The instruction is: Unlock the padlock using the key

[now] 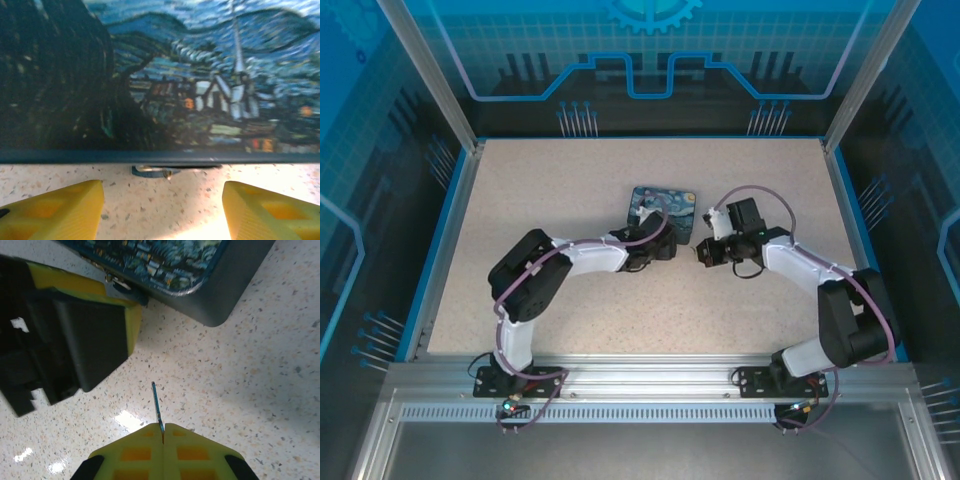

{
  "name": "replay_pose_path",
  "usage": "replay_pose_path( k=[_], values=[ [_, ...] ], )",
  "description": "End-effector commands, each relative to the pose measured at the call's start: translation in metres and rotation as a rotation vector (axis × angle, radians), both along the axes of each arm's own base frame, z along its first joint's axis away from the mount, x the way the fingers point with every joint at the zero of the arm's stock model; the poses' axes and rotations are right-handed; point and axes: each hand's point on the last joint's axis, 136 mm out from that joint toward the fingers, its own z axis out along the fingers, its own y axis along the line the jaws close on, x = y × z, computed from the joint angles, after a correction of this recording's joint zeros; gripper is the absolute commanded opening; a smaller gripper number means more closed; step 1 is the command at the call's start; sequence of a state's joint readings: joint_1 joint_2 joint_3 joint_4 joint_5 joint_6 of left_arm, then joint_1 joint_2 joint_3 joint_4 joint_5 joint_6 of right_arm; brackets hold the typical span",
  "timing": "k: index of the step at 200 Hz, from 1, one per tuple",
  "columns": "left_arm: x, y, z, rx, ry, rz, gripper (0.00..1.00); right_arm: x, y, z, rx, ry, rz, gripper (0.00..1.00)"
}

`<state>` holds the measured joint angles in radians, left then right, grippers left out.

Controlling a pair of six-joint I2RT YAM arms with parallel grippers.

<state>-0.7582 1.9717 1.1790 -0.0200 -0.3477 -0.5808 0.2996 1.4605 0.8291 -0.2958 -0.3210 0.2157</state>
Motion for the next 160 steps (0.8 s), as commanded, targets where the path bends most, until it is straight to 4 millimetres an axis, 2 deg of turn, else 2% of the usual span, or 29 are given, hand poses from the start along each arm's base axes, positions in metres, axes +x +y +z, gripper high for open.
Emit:
replay_pose_path(
  k=[1, 45, 84, 124, 160],
  values=[
    [0.008, 0.001, -0.012, 0.055, -0.068, -0.001, 0.64, 0.007, -0.005, 0.018, 0.016, -0.038, 0.001, 0.00],
    [0.015, 0.004, -0.024, 0.084, -0.125, 0.006, 0.58, 0.011, -0.013, 0.024, 0.018, -0.053, -0.010, 0.00],
    [0.018, 0.003, -0.033, 0.102, -0.142, 0.009, 0.57, 0.012, -0.015, 0.024, 0.016, -0.050, -0.013, 0.00],
    [0.023, 0.004, -0.032, 0.116, -0.163, 0.019, 0.55, 0.012, -0.013, 0.021, 0.025, -0.041, -0.009, 0.00],
    [0.025, 0.002, -0.031, 0.121, -0.171, 0.009, 0.45, 0.012, -0.013, 0.021, 0.027, -0.040, -0.007, 0.00]
  ],
)
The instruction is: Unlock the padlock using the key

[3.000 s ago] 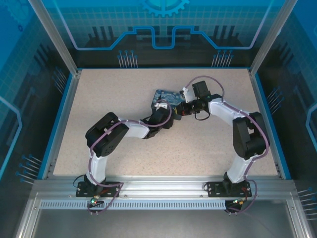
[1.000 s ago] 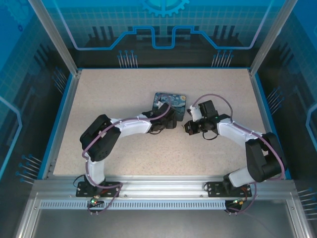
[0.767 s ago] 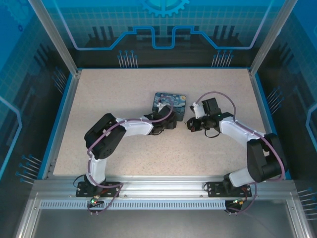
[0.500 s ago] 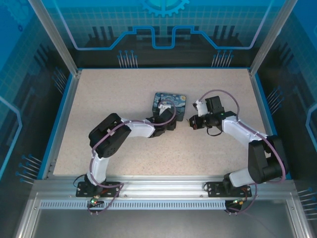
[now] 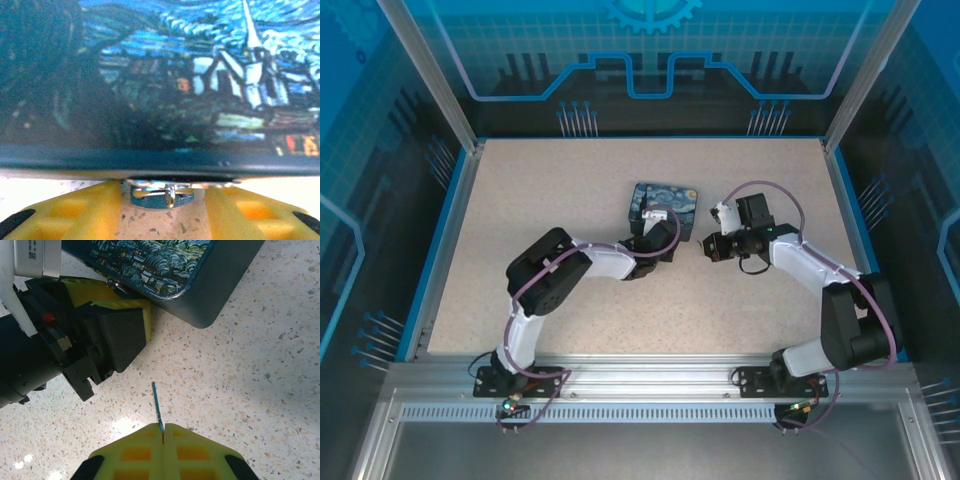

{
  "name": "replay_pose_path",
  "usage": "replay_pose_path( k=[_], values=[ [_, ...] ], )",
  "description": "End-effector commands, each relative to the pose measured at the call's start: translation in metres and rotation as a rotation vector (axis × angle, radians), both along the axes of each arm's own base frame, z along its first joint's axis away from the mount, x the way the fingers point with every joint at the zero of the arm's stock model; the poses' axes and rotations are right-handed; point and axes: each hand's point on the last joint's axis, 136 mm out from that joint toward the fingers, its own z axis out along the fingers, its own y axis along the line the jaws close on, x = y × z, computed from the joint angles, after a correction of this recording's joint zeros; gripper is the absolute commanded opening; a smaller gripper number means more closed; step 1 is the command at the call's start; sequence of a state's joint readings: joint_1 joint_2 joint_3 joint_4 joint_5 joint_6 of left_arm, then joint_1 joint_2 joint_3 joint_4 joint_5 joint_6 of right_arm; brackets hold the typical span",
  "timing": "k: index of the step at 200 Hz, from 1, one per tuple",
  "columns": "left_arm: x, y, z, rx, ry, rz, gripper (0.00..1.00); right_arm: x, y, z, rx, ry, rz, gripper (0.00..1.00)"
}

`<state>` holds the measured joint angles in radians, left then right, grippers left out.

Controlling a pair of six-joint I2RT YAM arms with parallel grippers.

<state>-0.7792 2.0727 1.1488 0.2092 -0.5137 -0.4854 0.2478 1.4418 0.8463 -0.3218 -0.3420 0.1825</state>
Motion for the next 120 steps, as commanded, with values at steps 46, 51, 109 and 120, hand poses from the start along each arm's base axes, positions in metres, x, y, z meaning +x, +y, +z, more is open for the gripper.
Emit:
replay_pose_path(
  k=[46, 51, 109, 120],
  values=[
    [0.001, -0.001, -0.006, 0.033, 0.023, -0.018, 0.38, 0.004, -0.001, 0.009, 0.011, -0.017, 0.003, 0.00],
    [0.000, -0.001, -0.005, 0.033, 0.029, -0.019, 0.37, 0.004, -0.001, 0.009, 0.009, -0.018, 0.003, 0.00],
    [-0.005, -0.004, 0.008, 0.014, 0.101, -0.010, 0.33, 0.000, -0.002, 0.006, 0.006, -0.014, 0.004, 0.00],
    [-0.006, -0.004, 0.012, 0.004, 0.112, -0.006, 0.33, -0.001, -0.002, 0.005, 0.006, -0.013, 0.003, 0.00]
  ],
)
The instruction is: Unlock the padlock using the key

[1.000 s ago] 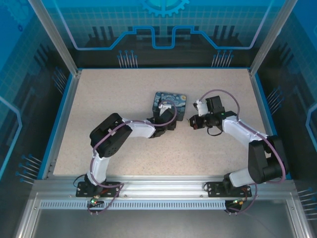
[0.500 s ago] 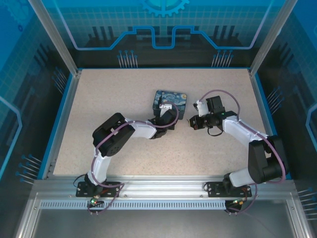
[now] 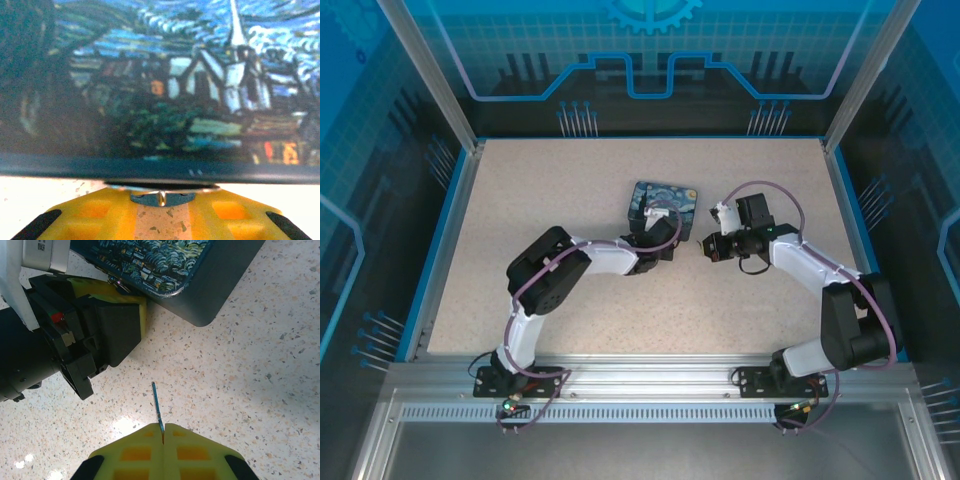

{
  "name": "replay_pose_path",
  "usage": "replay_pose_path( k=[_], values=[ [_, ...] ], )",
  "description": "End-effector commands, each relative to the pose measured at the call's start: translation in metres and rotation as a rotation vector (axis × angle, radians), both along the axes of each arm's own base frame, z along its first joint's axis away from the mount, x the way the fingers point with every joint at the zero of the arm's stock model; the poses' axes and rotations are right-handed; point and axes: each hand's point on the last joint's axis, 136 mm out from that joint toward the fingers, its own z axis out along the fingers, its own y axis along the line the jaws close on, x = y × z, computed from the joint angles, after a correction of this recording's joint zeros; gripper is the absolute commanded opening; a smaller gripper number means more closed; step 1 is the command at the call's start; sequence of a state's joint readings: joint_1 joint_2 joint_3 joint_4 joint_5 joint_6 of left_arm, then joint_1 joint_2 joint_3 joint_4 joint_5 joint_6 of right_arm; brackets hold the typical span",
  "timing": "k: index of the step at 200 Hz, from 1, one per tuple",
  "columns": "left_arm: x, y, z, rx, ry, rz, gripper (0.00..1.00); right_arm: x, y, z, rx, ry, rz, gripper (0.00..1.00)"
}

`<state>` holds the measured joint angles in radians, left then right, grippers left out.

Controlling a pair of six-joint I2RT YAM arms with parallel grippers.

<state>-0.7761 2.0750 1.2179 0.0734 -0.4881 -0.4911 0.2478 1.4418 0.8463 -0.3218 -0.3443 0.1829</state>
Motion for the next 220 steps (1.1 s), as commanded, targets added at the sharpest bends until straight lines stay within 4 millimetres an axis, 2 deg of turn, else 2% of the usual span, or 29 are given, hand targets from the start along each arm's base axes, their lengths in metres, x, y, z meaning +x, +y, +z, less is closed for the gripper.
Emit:
replay_pose_path(
  k=[1, 60, 111, 177, 220],
  values=[
    [-0.004, -0.002, 0.011, -0.026, 0.049, 0.006, 0.33, -0.001, -0.002, 0.005, 0.005, -0.013, 0.002, 0.00],
    [-0.005, -0.002, 0.028, -0.050, 0.077, 0.026, 0.32, -0.003, 0.001, 0.009, 0.018, -0.026, 0.009, 0.00],
    [-0.008, -0.001, 0.034, -0.078, 0.097, 0.035, 0.31, -0.009, 0.007, 0.006, 0.031, -0.012, 0.030, 0.00],
    [-0.009, -0.006, 0.044, -0.158, 0.151, 0.043, 0.31, -0.019, 0.013, -0.006, 0.028, -0.031, 0.040, 0.00],
    [-0.010, -0.008, 0.052, -0.239, 0.197, 0.050, 0.31, -0.030, 0.026, -0.026, 0.008, -0.060, 0.081, 0.00]
  ],
)
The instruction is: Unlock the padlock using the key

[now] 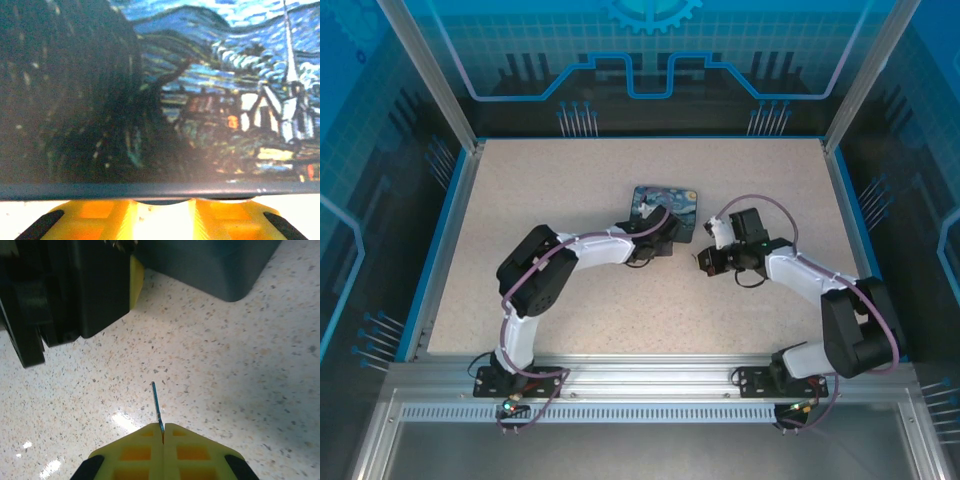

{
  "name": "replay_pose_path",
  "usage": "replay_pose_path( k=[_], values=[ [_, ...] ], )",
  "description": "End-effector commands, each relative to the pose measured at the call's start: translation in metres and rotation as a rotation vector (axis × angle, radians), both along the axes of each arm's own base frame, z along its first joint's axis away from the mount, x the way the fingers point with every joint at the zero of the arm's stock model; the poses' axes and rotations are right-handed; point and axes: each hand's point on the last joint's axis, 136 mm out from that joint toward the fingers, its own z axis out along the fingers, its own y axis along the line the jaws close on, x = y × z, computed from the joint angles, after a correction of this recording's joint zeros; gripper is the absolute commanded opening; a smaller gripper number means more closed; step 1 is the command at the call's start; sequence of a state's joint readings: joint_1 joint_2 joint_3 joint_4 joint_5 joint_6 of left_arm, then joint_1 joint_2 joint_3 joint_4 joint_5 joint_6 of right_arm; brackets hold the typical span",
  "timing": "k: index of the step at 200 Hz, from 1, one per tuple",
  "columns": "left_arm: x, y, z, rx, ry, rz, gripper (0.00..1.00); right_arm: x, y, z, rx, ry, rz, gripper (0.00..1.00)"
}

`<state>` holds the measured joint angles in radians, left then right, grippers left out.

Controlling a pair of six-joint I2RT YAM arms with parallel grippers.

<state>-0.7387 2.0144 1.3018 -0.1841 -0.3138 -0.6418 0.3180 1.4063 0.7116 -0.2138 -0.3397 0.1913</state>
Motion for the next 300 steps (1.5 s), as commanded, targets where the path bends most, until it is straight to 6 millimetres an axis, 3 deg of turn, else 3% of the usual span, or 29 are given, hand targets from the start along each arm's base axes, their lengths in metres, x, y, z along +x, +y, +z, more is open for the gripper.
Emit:
replay_pose_path(
  k=[1, 67, 179, 240, 300],
  values=[
    [0.006, -0.010, 0.038, -0.121, -0.007, 0.016, 0.31, -0.002, 0.011, -0.003, 0.008, -0.056, 0.021, 0.00],
    [0.003, -0.018, 0.050, -0.268, 0.055, 0.029, 0.28, -0.003, 0.032, -0.016, 0.010, -0.147, 0.078, 0.00],
    [-0.002, -0.024, 0.065, -0.414, 0.105, 0.035, 0.25, 0.029, 0.051, -0.014, 0.037, -0.225, 0.139, 0.00],
    [-0.002, -0.028, 0.070, -0.450, 0.112, 0.030, 0.24, 0.045, 0.052, -0.006, 0.081, -0.305, 0.126, 0.00],
    [-0.004, -0.031, 0.074, -0.477, 0.115, 0.026, 0.23, 0.054, 0.039, -0.005, 0.099, -0.317, 0.084, 0.00]
  ],
)
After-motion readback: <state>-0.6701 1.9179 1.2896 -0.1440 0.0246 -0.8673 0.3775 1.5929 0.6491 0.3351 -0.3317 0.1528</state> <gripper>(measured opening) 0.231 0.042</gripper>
